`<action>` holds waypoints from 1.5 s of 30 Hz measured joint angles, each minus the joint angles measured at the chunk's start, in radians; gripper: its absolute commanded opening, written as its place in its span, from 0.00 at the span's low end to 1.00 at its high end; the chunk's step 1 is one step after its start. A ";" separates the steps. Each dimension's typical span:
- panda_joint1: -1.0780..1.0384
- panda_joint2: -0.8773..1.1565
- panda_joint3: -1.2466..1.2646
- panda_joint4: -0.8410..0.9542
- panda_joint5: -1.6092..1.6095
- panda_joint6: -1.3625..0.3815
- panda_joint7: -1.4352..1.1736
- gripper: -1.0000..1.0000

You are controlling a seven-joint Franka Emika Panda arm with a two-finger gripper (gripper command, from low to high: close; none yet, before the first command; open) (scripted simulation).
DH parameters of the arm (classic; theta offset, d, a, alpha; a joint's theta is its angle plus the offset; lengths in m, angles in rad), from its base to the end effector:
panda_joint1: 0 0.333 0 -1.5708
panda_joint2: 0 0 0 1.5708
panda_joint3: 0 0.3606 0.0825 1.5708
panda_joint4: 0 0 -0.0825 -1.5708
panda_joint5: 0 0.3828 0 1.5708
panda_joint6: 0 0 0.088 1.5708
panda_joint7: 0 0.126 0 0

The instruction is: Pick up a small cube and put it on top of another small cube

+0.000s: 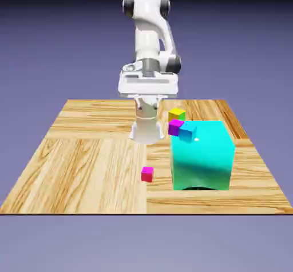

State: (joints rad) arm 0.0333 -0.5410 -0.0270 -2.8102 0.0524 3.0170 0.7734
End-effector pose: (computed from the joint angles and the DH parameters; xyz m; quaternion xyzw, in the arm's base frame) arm 0.3814 -0.0018 0.4689 -0.8541 0.3703 -0.3300 0.1569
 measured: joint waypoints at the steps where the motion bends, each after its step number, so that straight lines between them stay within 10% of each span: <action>1: 0.018 0.024 -0.022 0.000 0.043 -0.017 0.027 0.50; 24: 0.421 0.576 -0.535 -0.004 1.042 -0.396 0.643 0.50; 34: 0.413 0.853 -0.418 0.110 1.433 -0.440 0.360 0.50; 35: 0.413 0.871 -0.410 0.118 1.459 -0.443 0.342 0.00; 45: 0.421 0.625 -0.514 0.016 1.112 -0.404 0.592 0.00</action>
State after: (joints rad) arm 0.4545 0.0844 -0.5412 -2.7939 1.1642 2.6135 1.3658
